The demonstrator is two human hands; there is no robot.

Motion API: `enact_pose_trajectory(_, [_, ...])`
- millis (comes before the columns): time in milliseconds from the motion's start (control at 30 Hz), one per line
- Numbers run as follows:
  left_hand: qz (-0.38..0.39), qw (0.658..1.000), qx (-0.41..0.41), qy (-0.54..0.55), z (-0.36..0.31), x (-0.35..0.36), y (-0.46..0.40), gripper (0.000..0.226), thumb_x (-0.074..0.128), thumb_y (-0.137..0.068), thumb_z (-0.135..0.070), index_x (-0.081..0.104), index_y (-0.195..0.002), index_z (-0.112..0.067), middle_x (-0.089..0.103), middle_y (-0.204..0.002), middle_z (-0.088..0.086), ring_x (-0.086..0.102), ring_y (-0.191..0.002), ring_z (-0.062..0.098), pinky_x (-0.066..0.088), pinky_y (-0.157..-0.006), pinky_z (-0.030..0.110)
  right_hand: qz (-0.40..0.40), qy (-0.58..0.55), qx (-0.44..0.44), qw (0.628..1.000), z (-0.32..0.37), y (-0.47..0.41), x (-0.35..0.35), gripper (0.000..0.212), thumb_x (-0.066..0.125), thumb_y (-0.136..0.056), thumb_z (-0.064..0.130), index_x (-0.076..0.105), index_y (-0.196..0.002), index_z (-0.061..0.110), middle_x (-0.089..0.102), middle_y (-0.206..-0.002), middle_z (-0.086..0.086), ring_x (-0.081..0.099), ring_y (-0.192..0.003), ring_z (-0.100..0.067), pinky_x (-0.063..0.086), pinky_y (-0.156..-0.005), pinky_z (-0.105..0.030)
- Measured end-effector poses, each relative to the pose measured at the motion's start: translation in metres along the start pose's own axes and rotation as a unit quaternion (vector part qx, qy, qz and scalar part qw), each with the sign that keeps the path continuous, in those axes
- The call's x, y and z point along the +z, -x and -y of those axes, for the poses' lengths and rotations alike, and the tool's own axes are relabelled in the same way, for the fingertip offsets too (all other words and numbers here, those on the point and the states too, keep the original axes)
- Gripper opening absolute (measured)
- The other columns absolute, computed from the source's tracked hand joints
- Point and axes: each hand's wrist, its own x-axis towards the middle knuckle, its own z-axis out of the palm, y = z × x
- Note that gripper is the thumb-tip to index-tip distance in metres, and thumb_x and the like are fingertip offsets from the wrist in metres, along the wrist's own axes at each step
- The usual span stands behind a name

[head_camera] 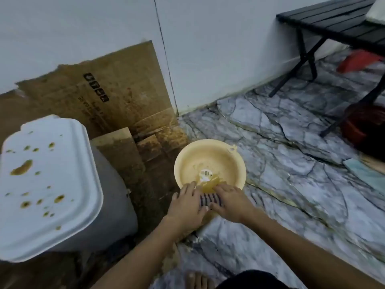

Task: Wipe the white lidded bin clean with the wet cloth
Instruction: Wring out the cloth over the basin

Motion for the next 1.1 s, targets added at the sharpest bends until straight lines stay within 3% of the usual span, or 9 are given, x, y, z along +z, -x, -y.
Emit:
enact_pose_trajectory(200, [0.041,0.997,0.018,-0.057,0.012,0.031,-0.029,0.064,0.033,-0.108,-0.044,0.017,-0.163,-0.016,0.012,-0.171,-0.001,0.008,-0.157,0.02,0.023,-0.121,0.052,-0.012,0.017,-0.022,1.0,-0.013,-0.012,0.037,0.061,0.032,-0.091,0.056,0.051,-0.132,0.016,0.056,-0.132,-0.004,0.052,-0.123,-0.024,0.038,-0.103,-0.04])
enact_pose_trajectory(333, [0.009,0.995,0.04,-0.088,0.02,0.042,-0.032,0.057,0.033,-0.11,-0.039,0.023,-0.162,-0.017,0.02,-0.169,-0.001,0.011,-0.157,0.02,0.028,-0.12,0.047,-0.019,0.041,-0.035,0.998,-0.016,-0.013,0.048,0.067,0.024,-0.088,0.056,0.057,-0.128,0.014,0.063,-0.125,-0.006,0.057,-0.117,-0.027,0.042,-0.101,-0.045])
enact_pose_trajectory(467, [-0.037,0.994,0.057,-0.087,0.024,0.048,-0.035,0.051,0.037,-0.11,-0.031,0.032,-0.159,-0.018,0.032,-0.165,-0.002,0.018,-0.156,0.019,0.031,-0.118,0.04,-0.052,0.031,-0.04,0.997,-0.018,-0.014,0.054,0.05,0.034,-0.093,0.047,0.064,-0.116,0.014,0.069,-0.109,-0.004,0.064,-0.101,-0.026,0.051,-0.089,-0.041])
enact_pose_trajectory(600, [-0.065,0.994,0.067,-0.055,0.022,0.051,-0.033,0.048,0.039,-0.109,-0.014,0.038,-0.157,-0.015,0.038,-0.163,-0.001,0.021,-0.155,0.02,0.033,-0.12,0.035,-0.107,0.022,-0.044,0.993,-0.018,-0.014,0.058,0.016,0.066,-0.087,0.018,0.068,-0.102,0.013,0.07,-0.091,-0.003,0.066,-0.084,-0.028,0.054,-0.073,-0.038])
enact_pose_trajectory(733, [-0.102,0.993,0.062,-0.007,0.021,0.044,-0.023,0.045,0.041,-0.109,-0.012,0.043,-0.154,-0.014,0.044,-0.159,0.001,0.025,-0.154,0.019,0.033,-0.121,0.034,-0.15,0.026,-0.05,0.987,-0.005,-0.01,0.046,0.009,0.069,-0.085,0.013,0.065,-0.093,0.013,0.065,-0.081,-0.003,0.062,-0.075,-0.027,0.052,-0.064,-0.036])
enact_pose_trajectory(867, [-0.166,0.984,0.061,0.016,0.022,0.019,0.004,0.044,0.042,-0.108,-0.013,0.048,-0.151,-0.011,0.049,-0.156,0.004,0.032,-0.151,0.02,0.032,-0.121,0.034,-0.186,0.022,-0.06,0.98,0.019,-0.001,0.017,0.019,0.078,-0.077,0.008,0.063,-0.087,0.013,0.062,-0.075,-0.002,0.06,-0.065,-0.024,0.046,-0.055,-0.03])
enact_pose_trajectory(967, [-0.232,0.97,0.066,0.029,0.028,-0.012,0.033,0.036,0.051,-0.102,-0.013,0.064,-0.135,-0.008,0.064,-0.139,0.009,0.05,-0.141,0.026,0.043,-0.115,0.038,-0.221,0.011,-0.091,0.971,0.047,0.006,-0.015,0.01,0.064,-0.09,0.022,0.065,-0.094,0.013,0.065,-0.08,-0.003,0.062,-0.07,-0.024,0.05,-0.057,-0.032])
enact_pose_trajectory(1033, [-0.297,0.951,0.082,0.03,0.034,-0.037,0.057,0.031,0.054,-0.097,-0.016,0.072,-0.121,-0.007,0.071,-0.126,0.01,0.061,-0.129,0.028,0.049,-0.108,0.038,-0.228,-0.009,-0.105,0.968,0.071,0.011,-0.04,0.025,0.046,-0.097,0.033,0.064,-0.099,0.015,0.066,-0.087,-0.002,0.062,-0.076,-0.023,0.051,-0.061,-0.033])
enact_pose_trajectory(1100, [-0.355,0.93,0.096,0.026,0.04,-0.062,0.083,0.028,0.057,-0.094,-0.016,0.074,-0.115,-0.006,0.074,-0.119,0.009,0.066,-0.121,0.026,0.049,-0.105,0.035,-0.219,-0.043,-0.121,0.967,0.098,0.016,-0.067,0.03,0.041,-0.099,0.037,0.063,-0.109,0.018,0.066,-0.099,0.0,0.061,-0.088,-0.02,0.051,-0.07,-0.032])
